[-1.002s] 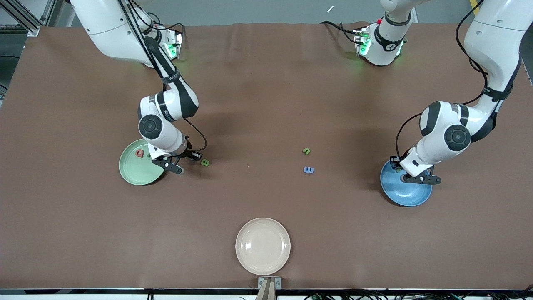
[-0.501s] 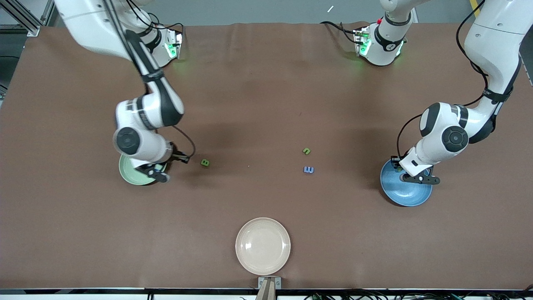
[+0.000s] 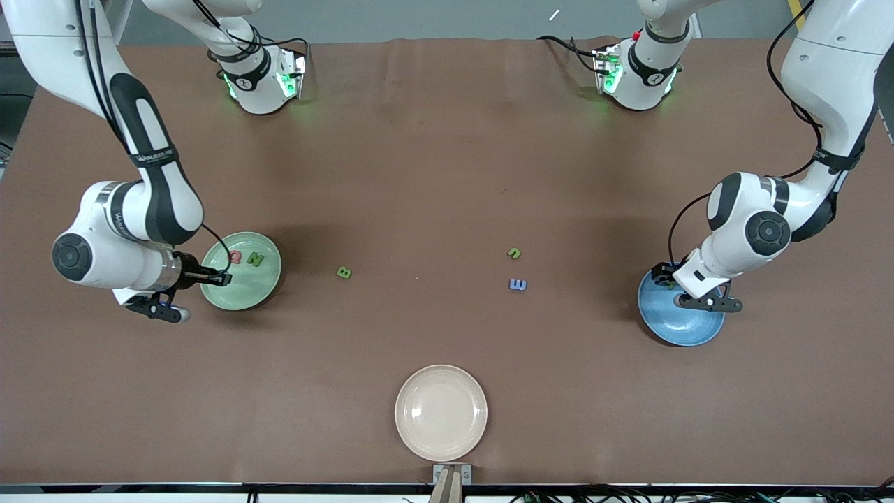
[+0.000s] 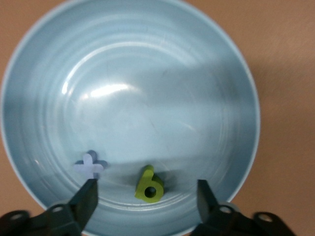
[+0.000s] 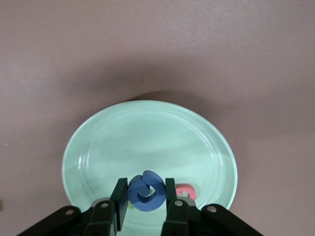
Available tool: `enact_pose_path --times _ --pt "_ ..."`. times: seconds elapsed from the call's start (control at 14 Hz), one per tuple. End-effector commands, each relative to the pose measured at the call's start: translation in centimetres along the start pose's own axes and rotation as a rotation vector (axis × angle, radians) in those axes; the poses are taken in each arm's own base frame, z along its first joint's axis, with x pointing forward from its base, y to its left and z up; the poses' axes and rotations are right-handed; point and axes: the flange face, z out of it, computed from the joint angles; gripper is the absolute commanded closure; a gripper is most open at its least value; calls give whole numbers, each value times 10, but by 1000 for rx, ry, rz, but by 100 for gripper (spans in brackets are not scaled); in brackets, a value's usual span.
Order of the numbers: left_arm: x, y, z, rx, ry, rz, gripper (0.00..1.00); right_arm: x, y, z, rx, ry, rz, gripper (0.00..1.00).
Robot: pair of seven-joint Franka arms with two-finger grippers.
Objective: Sort upper and lower case letters into plates
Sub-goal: 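Drop the C in the green plate while the left gripper reaches the m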
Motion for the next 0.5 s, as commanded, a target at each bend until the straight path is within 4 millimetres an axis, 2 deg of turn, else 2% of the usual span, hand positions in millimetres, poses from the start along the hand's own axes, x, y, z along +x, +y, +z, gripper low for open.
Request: enact_pose_path --times 0.0,0.14,0.43 --pt "10 17 -34 37 -10 34 1 -3 -10 18 -3 0 -22 99" --pt "20 37 -55 43 -31 -1 1 -2 -11 28 -7 -2 -24 98" --pt "33 121 -78 29 -4 -146 1 2 -3 39 -48 -1 -44 98"
